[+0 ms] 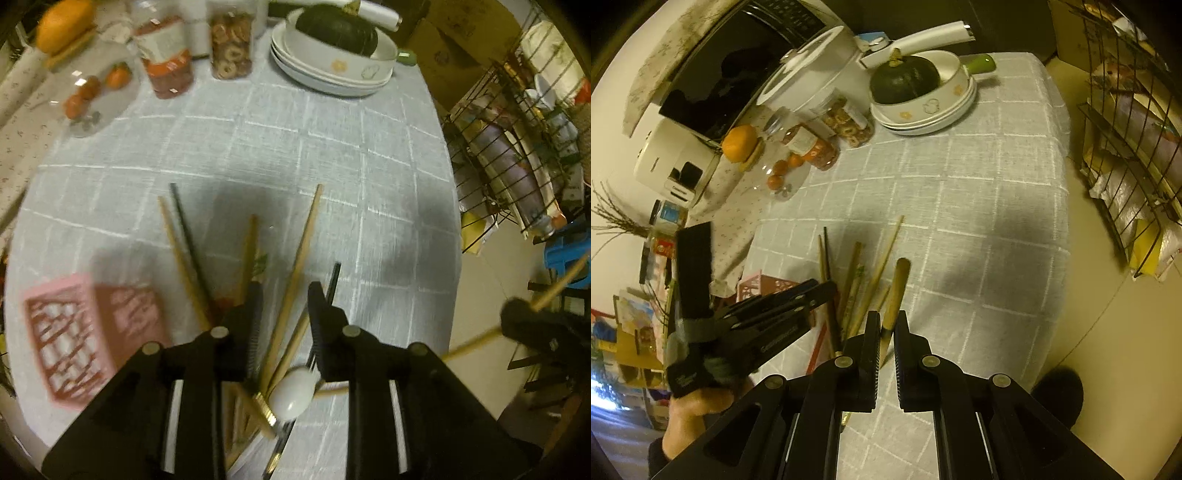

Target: Organize utensils

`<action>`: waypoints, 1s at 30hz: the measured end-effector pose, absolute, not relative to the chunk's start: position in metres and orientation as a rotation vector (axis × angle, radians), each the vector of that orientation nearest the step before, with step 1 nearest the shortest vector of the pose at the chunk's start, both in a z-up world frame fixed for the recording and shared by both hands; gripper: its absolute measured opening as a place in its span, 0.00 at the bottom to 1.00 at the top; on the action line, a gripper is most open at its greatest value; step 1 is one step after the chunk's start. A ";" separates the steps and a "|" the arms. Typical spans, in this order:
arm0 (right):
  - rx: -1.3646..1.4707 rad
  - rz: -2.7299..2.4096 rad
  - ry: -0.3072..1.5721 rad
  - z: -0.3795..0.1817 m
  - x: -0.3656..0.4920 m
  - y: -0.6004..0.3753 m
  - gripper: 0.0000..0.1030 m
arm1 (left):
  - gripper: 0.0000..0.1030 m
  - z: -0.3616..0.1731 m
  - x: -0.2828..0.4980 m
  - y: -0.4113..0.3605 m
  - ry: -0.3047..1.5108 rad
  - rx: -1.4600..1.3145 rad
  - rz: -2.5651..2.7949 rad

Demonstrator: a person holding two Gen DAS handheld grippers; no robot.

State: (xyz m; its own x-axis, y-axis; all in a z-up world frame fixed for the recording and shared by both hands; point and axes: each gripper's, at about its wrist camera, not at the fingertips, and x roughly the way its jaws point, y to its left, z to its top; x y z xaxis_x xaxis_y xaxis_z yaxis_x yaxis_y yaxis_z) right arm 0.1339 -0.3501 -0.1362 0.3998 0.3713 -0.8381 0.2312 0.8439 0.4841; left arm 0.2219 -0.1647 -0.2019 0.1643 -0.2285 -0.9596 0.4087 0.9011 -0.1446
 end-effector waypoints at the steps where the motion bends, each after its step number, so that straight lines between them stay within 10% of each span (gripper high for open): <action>1: 0.596 0.093 1.180 -0.138 0.136 -0.352 0.07 | 0.25 -0.208 0.226 -0.171 1.336 0.160 -0.461; 13: 0.584 0.063 1.207 -0.152 0.153 -0.369 0.07 | 0.09 -0.248 0.254 -0.203 1.359 0.154 -0.471; 30: 0.394 0.101 1.052 -0.090 0.122 -0.312 0.06 | 0.06 -0.094 0.151 -0.112 0.928 0.050 -0.500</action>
State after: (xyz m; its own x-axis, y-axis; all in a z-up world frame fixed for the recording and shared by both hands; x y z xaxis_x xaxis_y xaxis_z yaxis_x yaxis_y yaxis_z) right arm 0.1219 -0.3118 -0.0899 0.4985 0.2667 -0.8248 0.1054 0.9258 0.3631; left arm 0.1513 -0.1120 -0.0941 0.4937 -0.3913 -0.7766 0.4336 0.8849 -0.1702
